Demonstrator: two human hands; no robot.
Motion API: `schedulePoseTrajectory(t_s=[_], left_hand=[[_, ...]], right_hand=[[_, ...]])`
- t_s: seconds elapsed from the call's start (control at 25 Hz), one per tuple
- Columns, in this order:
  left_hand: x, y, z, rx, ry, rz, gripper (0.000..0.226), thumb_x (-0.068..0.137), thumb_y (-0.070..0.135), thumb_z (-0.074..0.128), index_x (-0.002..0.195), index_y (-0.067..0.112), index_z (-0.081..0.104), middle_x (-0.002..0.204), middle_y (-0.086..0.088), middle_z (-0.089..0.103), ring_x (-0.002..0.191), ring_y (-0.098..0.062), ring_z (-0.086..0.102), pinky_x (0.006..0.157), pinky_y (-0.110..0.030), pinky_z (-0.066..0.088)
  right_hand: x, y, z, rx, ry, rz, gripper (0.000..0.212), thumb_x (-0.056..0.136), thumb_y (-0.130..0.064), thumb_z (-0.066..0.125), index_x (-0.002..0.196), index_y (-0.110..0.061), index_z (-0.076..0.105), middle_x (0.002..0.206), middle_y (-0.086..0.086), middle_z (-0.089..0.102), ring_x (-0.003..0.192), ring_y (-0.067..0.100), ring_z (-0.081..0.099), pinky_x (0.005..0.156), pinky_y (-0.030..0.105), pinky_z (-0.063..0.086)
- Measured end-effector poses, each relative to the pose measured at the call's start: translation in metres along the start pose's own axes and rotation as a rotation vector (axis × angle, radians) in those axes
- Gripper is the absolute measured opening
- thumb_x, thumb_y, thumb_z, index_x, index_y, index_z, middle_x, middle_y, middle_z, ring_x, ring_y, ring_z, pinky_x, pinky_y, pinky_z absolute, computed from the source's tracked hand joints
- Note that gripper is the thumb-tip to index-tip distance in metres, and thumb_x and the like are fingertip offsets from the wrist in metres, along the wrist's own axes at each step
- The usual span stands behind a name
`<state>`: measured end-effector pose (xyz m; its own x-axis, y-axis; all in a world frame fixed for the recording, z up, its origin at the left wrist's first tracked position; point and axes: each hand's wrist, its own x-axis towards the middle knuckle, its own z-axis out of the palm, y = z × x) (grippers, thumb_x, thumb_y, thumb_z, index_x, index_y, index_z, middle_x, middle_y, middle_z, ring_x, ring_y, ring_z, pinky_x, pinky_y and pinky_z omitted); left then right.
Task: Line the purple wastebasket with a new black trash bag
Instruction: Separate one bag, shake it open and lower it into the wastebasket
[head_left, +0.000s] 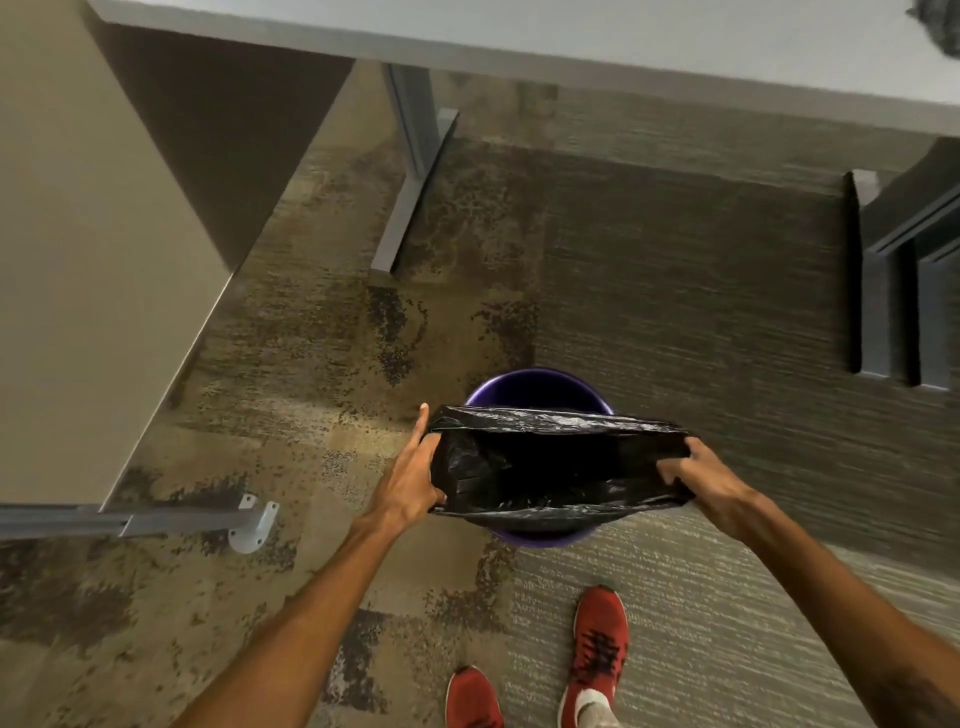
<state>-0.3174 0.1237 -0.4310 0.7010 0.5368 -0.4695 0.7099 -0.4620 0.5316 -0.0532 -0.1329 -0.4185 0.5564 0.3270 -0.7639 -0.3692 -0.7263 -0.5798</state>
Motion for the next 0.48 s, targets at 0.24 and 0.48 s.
schedulePoseTrajectory(t_s=[0.24,0.48], left_hand=[[0.026,-0.004,0.03,-0.071,0.054,-0.016,0.096,0.067,0.007,0.088,0.146,0.023,0.035,0.167,0.012,-0.017,0.135,-0.029,0.051,0.093,-0.047,0.057],[0.015,-0.022,0.058,0.032,0.055,-0.034,0.11,0.07,0.024,0.089,0.154,0.029,0.02,0.164,0.01,-0.029,0.114,-0.036,0.063,0.075,-0.043,0.061]], right_hand=[[0.04,0.039,0.012,0.213,0.016,-0.003,0.044,0.077,0.019,0.059,0.11,-0.01,0.064,0.092,0.008,0.07,0.075,0.015,0.066,0.057,0.024,0.056],[0.046,0.063,0.025,-0.257,0.207,-0.147,0.056,0.076,0.002,0.074,0.126,-0.014,0.054,0.104,0.008,0.067,0.094,0.03,0.065,0.083,0.047,0.056]])
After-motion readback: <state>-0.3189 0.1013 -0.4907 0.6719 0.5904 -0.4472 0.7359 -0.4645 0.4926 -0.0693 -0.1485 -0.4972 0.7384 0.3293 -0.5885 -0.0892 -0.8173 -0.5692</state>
